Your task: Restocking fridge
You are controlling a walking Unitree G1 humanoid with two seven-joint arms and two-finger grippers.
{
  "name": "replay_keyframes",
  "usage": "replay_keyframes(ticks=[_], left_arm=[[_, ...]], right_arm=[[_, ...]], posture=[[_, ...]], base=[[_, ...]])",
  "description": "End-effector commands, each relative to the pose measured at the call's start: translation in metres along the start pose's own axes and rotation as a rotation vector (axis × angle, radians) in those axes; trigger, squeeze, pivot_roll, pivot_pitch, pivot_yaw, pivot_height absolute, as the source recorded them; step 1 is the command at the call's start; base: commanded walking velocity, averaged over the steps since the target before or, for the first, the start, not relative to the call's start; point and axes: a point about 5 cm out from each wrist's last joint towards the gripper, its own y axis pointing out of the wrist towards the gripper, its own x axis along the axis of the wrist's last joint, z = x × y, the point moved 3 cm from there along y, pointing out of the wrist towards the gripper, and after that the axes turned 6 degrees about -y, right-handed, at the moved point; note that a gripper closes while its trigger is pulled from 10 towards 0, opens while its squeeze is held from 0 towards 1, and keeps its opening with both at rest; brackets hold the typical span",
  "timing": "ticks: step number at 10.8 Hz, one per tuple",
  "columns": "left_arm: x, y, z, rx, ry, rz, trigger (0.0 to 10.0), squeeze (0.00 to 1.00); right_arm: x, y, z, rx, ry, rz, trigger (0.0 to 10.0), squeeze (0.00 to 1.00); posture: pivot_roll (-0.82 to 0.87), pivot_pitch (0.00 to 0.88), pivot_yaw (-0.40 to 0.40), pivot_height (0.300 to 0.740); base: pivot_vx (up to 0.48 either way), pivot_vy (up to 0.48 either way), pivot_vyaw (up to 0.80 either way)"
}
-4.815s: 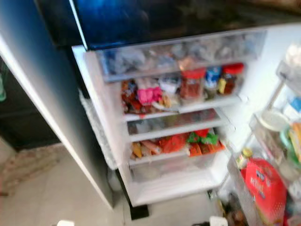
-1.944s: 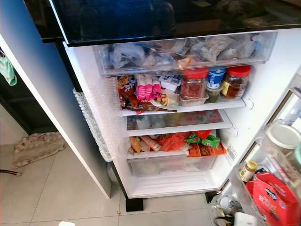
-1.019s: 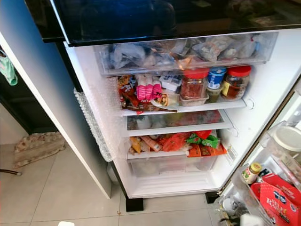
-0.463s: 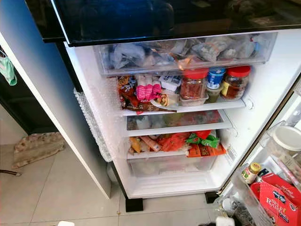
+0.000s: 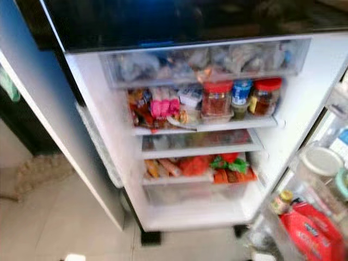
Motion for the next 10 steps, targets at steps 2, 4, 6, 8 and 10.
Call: replay_keyframes(ticks=[2, 4, 6, 8, 10], left_arm=[[-0.0035, 0.0001, -0.003, -0.004, -0.002, 0.014, 10.0, 0.0], [-0.0036, 0.0, -0.0031, -0.006, -0.005, 0.015, 10.0, 0.0], [-0.004, 0.0, -0.0032, -0.008, -0.006, 0.016, 10.0, 0.0], [-0.0039, 0.0, -0.0033, -0.008, -0.007, 0.016, 10.0, 0.0], [-0.0031, 0.0001, -0.0035, -0.01, -0.001, 0.013, 10.0, 0.0]], right_arm=[[-0.0051, -0.0004, -0.0037, -0.012, -0.001, 0.011, 10.0, 0.0], [-0.0052, -0.0005, -0.0029, -0.007, -0.008, 0.008, 10.0, 0.0], [-0.0051, -0.0005, -0.0038, -0.013, -0.003, 0.007, 10.0, 0.0], [-0.004, -0.0003, -0.0048, -0.018, -0.001, 0.005, 10.0, 0.0], [-0.0028, -0.0002, -0.0063, -0.031, -0.012, 0.0, 10.0, 0.0]], posture=[[0.02, 0.0, 0.034, 0.74], [0.02, 0.0, 0.038, 0.74], [0.03, 0.0, 0.036, 0.74], [0.03, 0.0, 0.036, 0.74], [0.03, 0.0, 0.036, 0.74]], base=[[0.0, -0.127, 0.0], [0.0, 0.0, 0.0], [0.0, 0.0, 0.0], [0.0, 0.0, 0.0], [0.0, 0.0, 0.0]])
